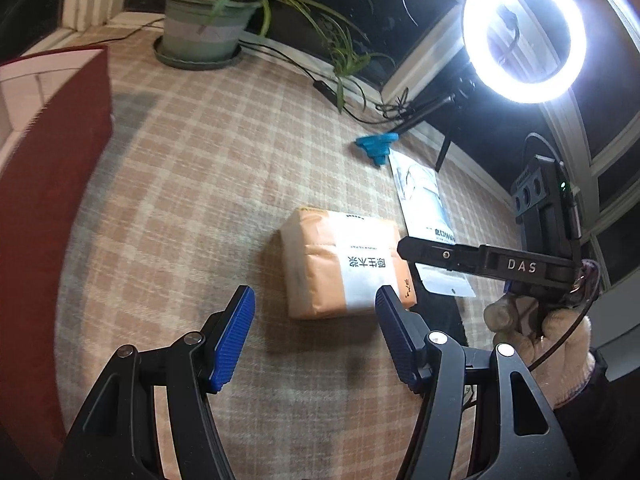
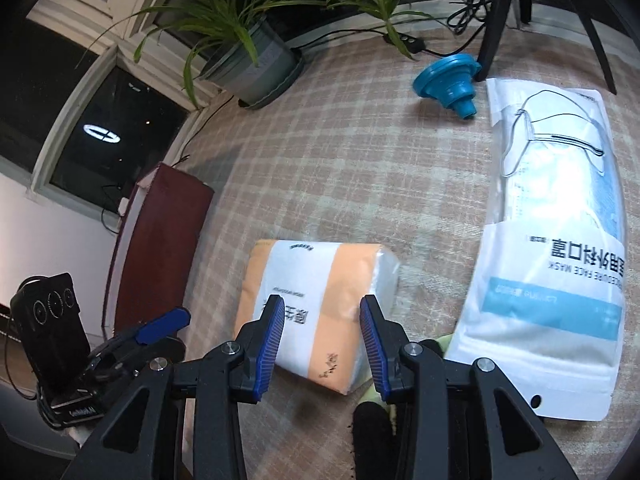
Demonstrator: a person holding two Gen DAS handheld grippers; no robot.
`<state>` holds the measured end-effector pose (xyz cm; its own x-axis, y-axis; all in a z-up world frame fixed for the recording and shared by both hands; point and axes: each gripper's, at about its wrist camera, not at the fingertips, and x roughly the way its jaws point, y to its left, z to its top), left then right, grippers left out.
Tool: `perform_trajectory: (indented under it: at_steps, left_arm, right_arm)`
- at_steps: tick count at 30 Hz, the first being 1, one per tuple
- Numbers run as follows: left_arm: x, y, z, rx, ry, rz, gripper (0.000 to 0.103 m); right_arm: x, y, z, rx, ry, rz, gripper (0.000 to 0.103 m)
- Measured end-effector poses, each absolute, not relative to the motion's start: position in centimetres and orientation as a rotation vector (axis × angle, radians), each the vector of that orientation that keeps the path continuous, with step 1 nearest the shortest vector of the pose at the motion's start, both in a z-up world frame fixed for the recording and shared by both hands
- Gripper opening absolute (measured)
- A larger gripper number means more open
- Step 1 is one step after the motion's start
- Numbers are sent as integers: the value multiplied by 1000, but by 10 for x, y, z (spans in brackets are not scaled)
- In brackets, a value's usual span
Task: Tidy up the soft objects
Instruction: 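Close the right tool on the orange-and-white tissue pack and lift it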
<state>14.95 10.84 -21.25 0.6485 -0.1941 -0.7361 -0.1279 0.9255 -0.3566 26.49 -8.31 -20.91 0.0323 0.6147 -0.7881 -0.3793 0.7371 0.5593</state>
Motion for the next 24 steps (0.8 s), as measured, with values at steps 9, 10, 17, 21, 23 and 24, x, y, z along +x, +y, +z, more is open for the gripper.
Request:
perform_trajectory:
  at_steps: [9, 10, 17, 21, 23, 24]
  left_arm:
    - [180, 96, -237, -368, 943, -82, 62]
    - [182, 95, -239, -370, 951, -85, 62]
    - [190, 98, -246, -393, 997, -117, 62]
    - [190, 98, -246, -396, 987, -118, 60]
    - [190, 98, -247, -400, 985, -119, 59]
    - [190, 98, -247, -399, 984, -118, 58]
  right_arm:
    - [269, -90, -224, 252, 1386, 777, 40]
    - [269, -90, -225, 256, 1390, 780, 40]
    - [272, -88, -234, 288, 1429, 805, 40]
    - [270, -83, -234, 278, 1430, 819, 41]
    - [269, -80, -234, 274, 1429, 819, 42]
    - [269, -79, -234, 272, 1429, 818, 42]
